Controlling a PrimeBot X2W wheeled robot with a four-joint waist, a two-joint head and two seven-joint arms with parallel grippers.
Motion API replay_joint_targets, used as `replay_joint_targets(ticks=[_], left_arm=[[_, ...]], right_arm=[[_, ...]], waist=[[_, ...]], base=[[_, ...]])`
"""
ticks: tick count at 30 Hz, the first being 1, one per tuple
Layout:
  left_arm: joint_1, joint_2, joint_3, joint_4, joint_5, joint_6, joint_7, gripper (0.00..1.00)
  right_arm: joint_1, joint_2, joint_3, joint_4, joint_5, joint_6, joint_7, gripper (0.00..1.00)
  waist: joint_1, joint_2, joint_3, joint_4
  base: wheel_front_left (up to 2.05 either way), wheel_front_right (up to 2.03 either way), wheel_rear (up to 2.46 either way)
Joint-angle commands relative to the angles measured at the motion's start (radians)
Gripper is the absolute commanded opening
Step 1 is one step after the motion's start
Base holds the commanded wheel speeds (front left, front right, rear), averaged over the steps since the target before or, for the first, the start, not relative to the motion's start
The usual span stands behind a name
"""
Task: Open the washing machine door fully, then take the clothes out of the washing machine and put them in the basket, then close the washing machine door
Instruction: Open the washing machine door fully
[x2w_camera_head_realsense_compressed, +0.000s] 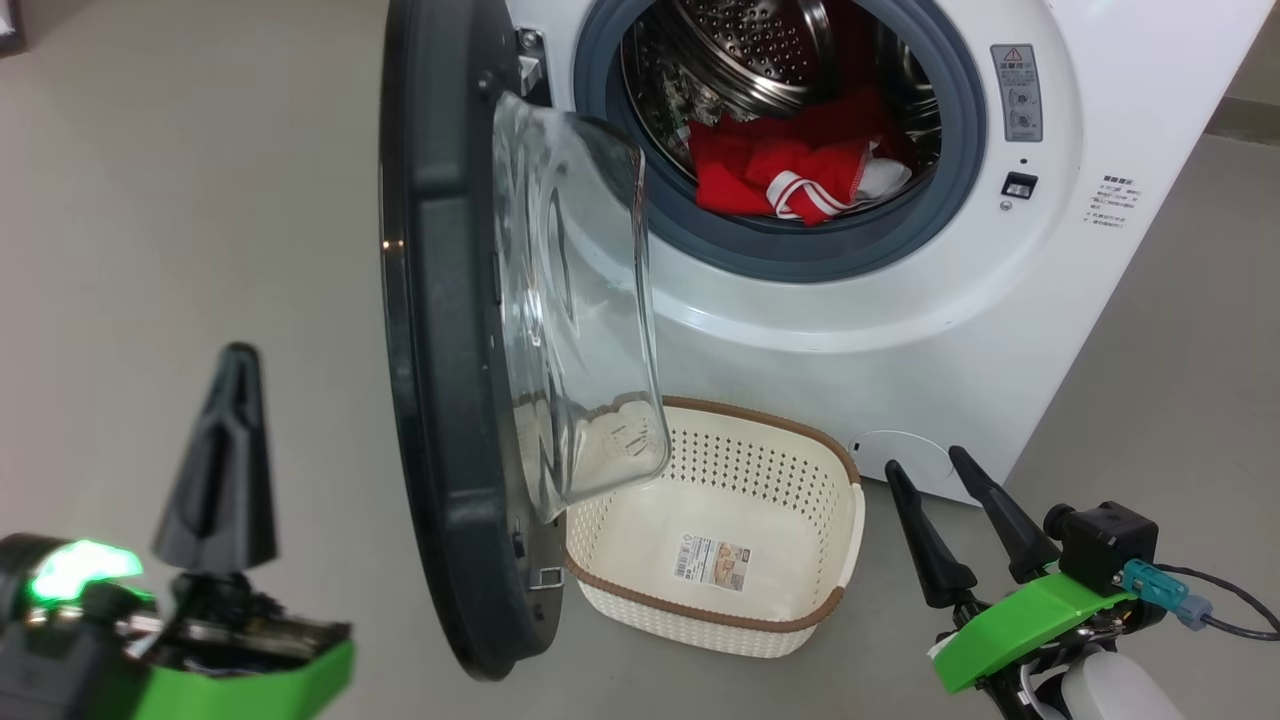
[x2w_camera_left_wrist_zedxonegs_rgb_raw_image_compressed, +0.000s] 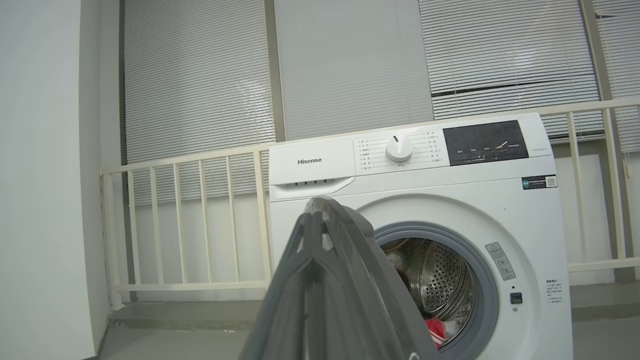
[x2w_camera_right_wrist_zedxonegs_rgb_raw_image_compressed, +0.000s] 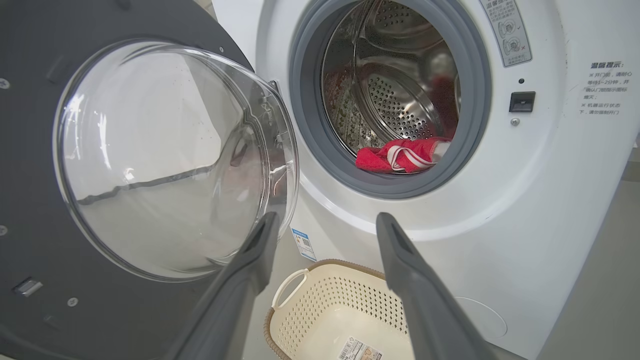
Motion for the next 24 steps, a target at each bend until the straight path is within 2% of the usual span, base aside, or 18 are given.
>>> replay_joint_targets(ticks=[1,9,14,24], left_arm=[[-0.015,0.02,0.002,-0.052,0.007,-0.003,-0.005,0.0],[0.005,0.051,-0.141,-0.102,-0.006,-0.003,-0.005,0.0],[0.021,0.058,-0.223,-0.053,-0.027,-0.003,0.0,0.0],[0.029,0.063,-0.315,0.072,-0.059,-0.003,0.004,0.0]], right_arm=[[-0.005,0.004,0.017,-0.023,0.002,0.009,-0.012,1.0],[-0.007,0.013,0.022,-0.022,0.002,0.009,-0.012,1.0],[-0.01,0.017,0.028,-0.017,0.006,0.009,-0.012,1.0],[-0.019,0.015,0.034,-0.014,0.011,0.009,-0.012,1.0]], waist=[[-0.0001,-0.0001,0.001,0.0],[-0.0001,-0.0001,0.004,0.0],[-0.0001,-0.0001,0.007,-0.005],[-0.0001,-0.0001,0.011,-0.018]], base=[[0.0,0.0,0.0],[0.0,0.0,0.0],[0.0,0.0,0.0],[0.0,0.0,0.0]])
